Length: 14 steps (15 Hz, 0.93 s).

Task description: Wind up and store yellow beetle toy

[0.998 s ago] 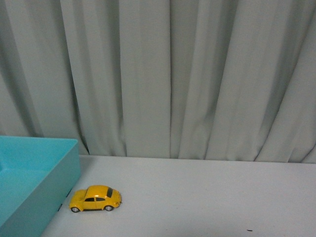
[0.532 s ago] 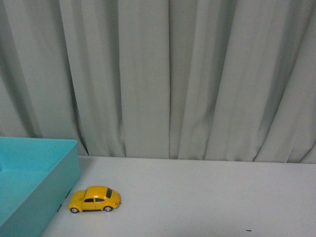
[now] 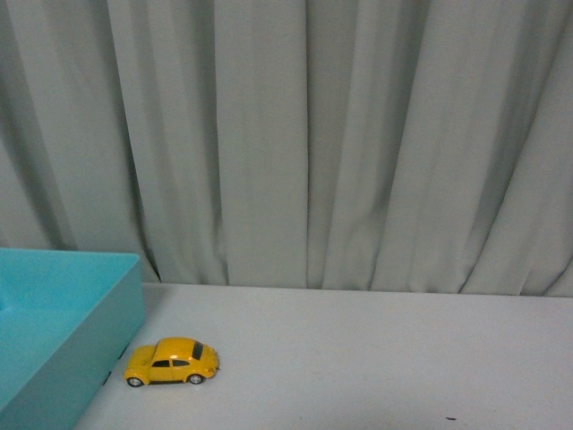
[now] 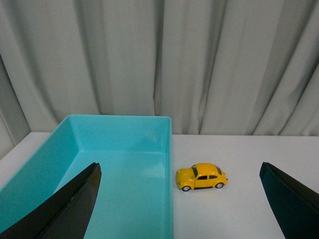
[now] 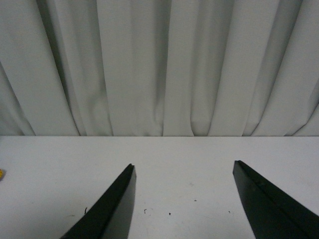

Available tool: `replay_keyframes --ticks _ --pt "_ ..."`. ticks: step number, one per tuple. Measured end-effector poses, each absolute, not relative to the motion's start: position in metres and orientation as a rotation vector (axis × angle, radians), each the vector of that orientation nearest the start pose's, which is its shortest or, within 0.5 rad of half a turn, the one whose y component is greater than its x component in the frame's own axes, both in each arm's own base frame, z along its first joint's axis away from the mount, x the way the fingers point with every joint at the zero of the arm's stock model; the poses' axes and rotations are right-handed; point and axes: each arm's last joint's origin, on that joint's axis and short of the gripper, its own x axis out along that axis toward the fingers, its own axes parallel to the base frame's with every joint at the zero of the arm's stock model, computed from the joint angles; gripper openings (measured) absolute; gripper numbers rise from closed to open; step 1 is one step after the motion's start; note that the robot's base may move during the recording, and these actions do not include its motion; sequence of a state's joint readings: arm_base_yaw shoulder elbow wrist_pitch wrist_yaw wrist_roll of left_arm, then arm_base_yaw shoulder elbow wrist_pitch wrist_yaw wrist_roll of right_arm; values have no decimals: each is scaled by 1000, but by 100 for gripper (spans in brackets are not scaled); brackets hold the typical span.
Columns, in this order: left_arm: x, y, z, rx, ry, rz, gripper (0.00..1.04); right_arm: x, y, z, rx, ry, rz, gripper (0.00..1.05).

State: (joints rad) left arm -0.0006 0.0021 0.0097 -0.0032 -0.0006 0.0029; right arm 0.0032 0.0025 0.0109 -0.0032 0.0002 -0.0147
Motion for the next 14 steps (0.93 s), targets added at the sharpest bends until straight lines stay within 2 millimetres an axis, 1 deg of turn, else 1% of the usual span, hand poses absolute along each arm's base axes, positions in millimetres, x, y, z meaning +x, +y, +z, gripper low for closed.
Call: replay_keyframes --ticks 2,3,4,5,6,7,8,9,10,11,12,13,14 --pt "97 0 166 3 -4 0 98 97 0 167 -15 -5 3 90" --pt "97 0 166 3 -4 0 98 97 0 167 -14 -5 3 100" --pt "97 0 166 3 -4 0 98 97 0 167 -14 -5 3 97" --pt "97 0 165 -24 38 6 98 97 0 167 -14 -5 3 98" --pt "98 1 167 -190 307 59 98 97 0 167 -14 -6 3 98" --pt "103 4 178 -382 415 140 98 97 0 167 -15 -6 3 98" --pt "109 7 193 -559 345 187 98 97 0 167 -14 -4 3 98" --pt "117 9 212 -610 257 179 98 97 0 167 -15 -5 3 98" --pt "129 12 229 -618 188 165 98 97 0 167 -14 -5 3 98" --pt "148 16 242 -593 155 148 98 97 0 167 -15 -5 3 98" --pt "170 21 250 -545 145 133 98 97 0 167 -15 -4 1 98" --pt "197 23 258 -466 138 114 98 97 0 167 -15 -5 3 98" --pt "215 24 264 -404 125 109 98 97 0 167 -15 -4 3 98"
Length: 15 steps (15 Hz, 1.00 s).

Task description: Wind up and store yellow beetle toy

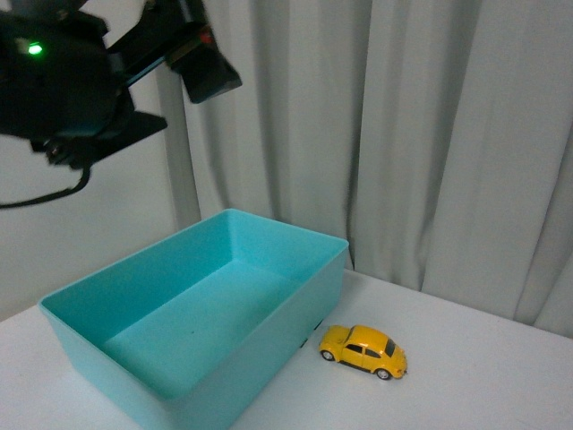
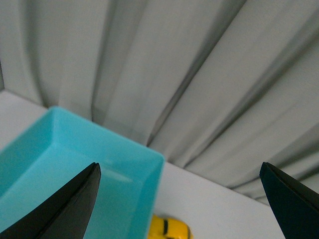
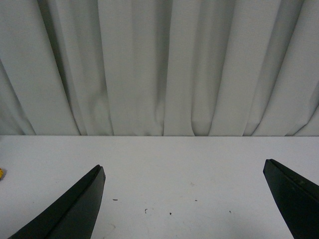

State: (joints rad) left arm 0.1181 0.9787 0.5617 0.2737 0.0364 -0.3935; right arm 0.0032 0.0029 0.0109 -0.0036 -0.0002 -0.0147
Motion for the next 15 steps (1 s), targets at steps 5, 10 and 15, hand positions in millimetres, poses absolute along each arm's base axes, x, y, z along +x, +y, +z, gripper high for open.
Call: replay_keyframes --ticks 5,10,15 --pt "323 -59 282 278 225 -383 98 97 0 167 -14 -4 3 98" --pt "368 -99 251 1002 508 -726 98 97 0 167 -14 -4 3 98" --pt "405 -104 222 1485 747 -895 98 97 0 167 -14 -5 3 98"
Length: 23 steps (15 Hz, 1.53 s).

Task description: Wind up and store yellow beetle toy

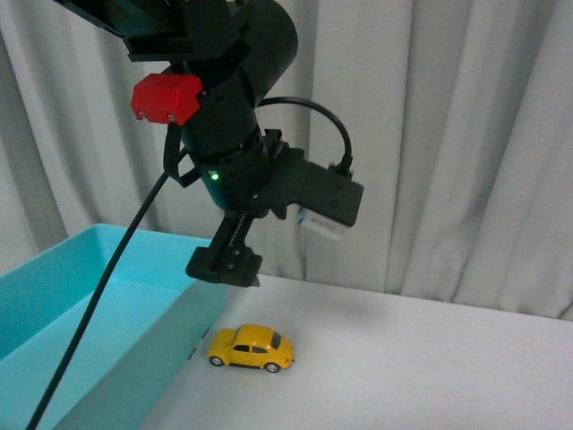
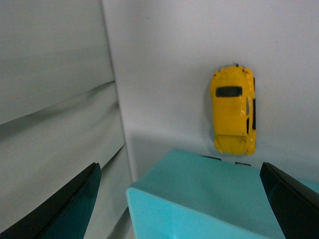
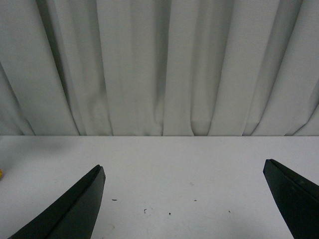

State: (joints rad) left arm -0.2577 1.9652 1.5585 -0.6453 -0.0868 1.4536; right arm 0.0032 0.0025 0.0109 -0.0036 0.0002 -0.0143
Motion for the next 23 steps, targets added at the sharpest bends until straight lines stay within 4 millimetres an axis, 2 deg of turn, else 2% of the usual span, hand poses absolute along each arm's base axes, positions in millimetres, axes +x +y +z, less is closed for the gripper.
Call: replay_keyframes --ticks 2,6,10,13,15,17,20,21,23 --pt "418 -105 206 1518 871 -878 98 97 0 167 -14 -5 3 98" --pt "433 -105 165 1376 1043 -797 98 97 0 167 -14 -4 3 98" --pt "443 -99 136 1298 1113 -742 98 97 0 167 -14 -4 3 98" --pt "448 -100 112 1260 1140 -765 98 97 0 167 -14 -4 3 98" --pt "448 -101 102 1242 1156 -781 98 97 0 167 -14 -4 3 98" --pt "448 -101 97 1213 1185 -763 77 97 0 167 -14 -4 3 98" --pt "451 -101 102 1197 1190 -751 47 97 0 167 -14 -4 3 98" --pt "452 -102 104 1197 1185 -747 41 97 0 167 -14 -4 3 98" --pt "451 -104 105 1204 1183 -774 38 97 0 167 -14 -4 3 98"
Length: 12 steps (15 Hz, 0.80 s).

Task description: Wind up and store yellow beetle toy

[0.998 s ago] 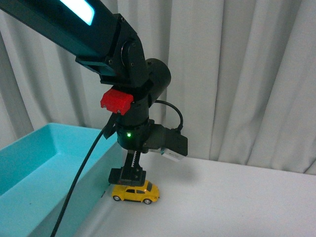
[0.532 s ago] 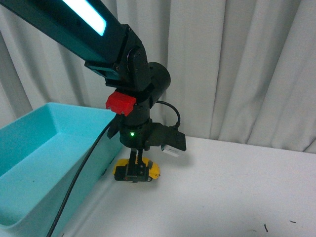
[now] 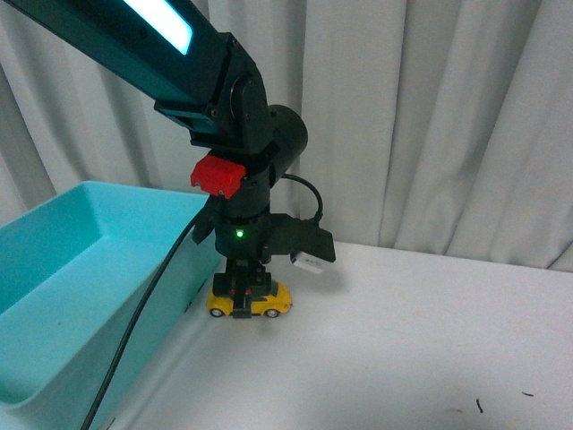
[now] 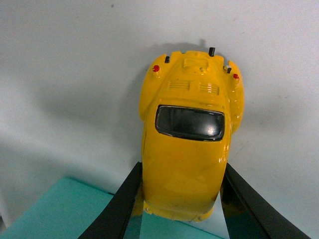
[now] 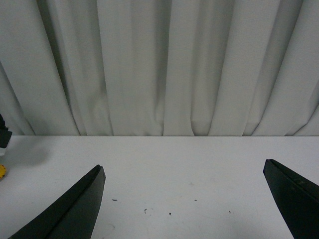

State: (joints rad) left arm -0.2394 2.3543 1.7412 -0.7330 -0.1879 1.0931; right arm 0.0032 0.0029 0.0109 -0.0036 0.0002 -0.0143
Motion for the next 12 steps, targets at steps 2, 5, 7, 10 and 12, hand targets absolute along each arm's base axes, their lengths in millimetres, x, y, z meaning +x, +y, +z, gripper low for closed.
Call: replay_keyframes --ticks 2,5,7,10,12 --pt "449 -111 106 1251 1136 -884 38 97 0 167 -14 -4 3 98" --pt "441 -127 137 1322 936 -1087 37 97 0 167 -14 -4 3 98" --pt "435 -129 187 1207 763 -1097 37 97 0 167 -14 -4 3 98" --pt "415 -74 275 916 486 -916 37 97 0 167 -14 -4 3 98" --pt "400 -13 297 781 498 -671 37 97 0 167 -14 -4 3 98"
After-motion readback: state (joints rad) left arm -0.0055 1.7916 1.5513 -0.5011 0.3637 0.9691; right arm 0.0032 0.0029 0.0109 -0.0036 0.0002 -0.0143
